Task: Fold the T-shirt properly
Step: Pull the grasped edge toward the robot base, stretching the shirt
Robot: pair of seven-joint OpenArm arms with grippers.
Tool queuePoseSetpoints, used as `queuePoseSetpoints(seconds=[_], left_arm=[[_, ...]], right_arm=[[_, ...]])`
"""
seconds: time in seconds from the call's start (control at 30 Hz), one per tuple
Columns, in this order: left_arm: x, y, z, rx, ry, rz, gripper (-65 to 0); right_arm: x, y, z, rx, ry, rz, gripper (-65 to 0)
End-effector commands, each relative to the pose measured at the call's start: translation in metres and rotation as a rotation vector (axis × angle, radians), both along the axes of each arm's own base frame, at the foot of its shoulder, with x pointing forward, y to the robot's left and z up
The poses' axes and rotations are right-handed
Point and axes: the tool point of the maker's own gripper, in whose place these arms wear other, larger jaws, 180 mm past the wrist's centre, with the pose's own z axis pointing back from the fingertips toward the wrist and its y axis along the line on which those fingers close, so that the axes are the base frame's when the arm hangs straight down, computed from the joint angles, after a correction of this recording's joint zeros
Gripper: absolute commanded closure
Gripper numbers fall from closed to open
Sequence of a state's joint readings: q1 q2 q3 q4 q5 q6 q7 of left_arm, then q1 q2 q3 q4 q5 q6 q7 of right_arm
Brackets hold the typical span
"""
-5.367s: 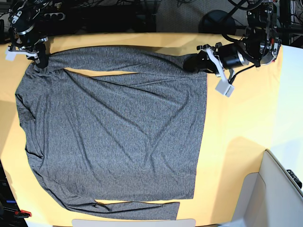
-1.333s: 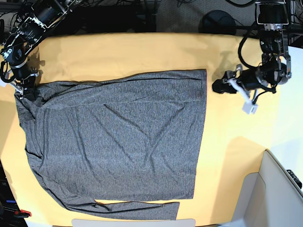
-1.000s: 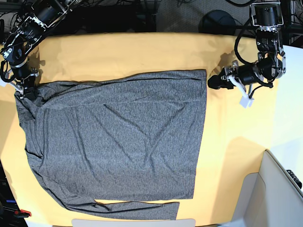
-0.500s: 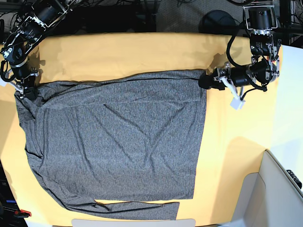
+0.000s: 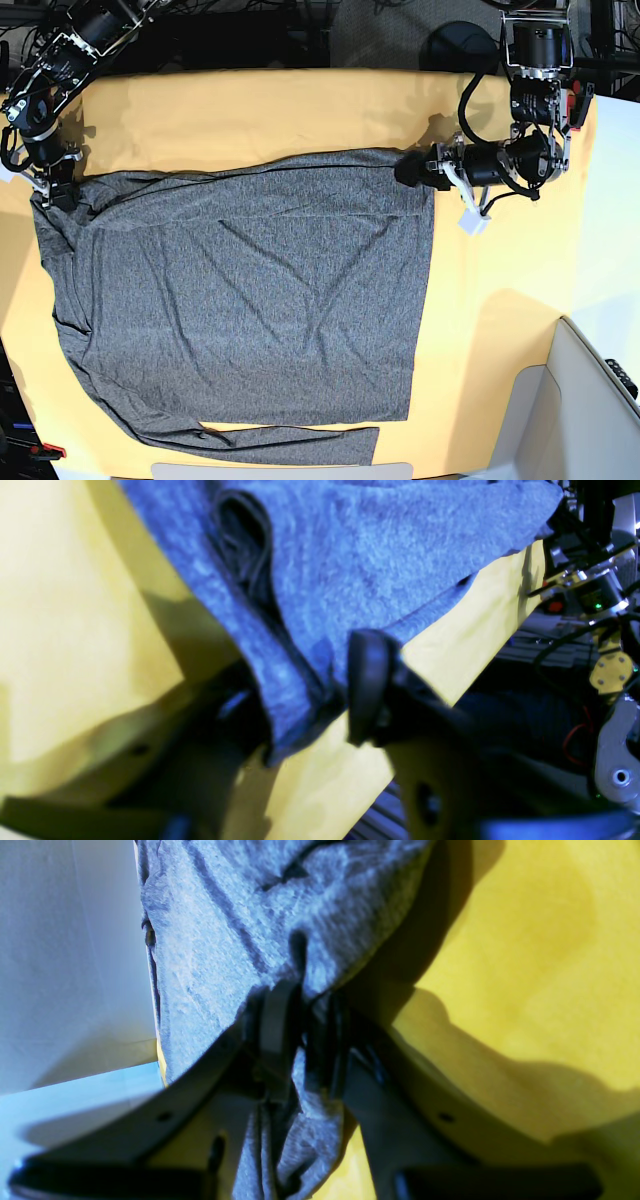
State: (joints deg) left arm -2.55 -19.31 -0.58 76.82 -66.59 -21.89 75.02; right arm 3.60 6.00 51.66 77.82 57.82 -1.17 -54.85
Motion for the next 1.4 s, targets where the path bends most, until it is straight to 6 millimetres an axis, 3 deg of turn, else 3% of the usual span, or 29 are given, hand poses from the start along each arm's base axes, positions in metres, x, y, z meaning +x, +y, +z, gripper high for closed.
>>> queuePoseSetpoints(seconds=[0.0, 0.2, 0.3, 0.33, 0.5, 0.9, 1.2, 1.37], left_arm=[[0.004, 0.004, 0.005, 0.009, -0.008, -0.007, -12.2], [0.002, 0.004, 0.004, 0.013, -0.003, -0.011, 0.0], [0.0, 0.004, 0.002, 0.014, 0.003, -0.013, -0.5], [0.0, 0.004, 0.002, 0.014, 0.002, -0.012, -0.5], [0.0, 0.005, 0.003, 0.015, 0.001, -0.007, -0.5], [0.0, 0.006, 0.002, 0.015, 0.001, -0.004, -0.5], [-0.006, 0.006, 0.0, 0.014, 0.012, -0.003, -0.5], [-0.014, 0.023, 0.017, 0.056, -0.051, 0.013, -0.5]], right_arm=[[-0.018, 0.001, -0.02, 0.018, 0.087, -0.013, -10.1], [-0.025, 0.004, -0.03, 0.04, 0.111, -0.015, -9.2], [-0.03, 0.007, -0.04, 0.063, 0.132, -0.016, -0.3], [-0.031, 0.008, -0.043, 0.073, 0.139, -0.016, 0.0], [-0.035, 0.014, -0.055, 0.104, 0.162, -0.015, 0.0], [-0.031, 0.02, -0.055, 0.095, 0.168, 0.017, 0.0], [-0.045, 0.026, -0.06, 0.118, 0.198, 0.044, 0.0], [-0.058, 0.02, -0.049, 0.065, 0.206, 0.06, 0.0]])
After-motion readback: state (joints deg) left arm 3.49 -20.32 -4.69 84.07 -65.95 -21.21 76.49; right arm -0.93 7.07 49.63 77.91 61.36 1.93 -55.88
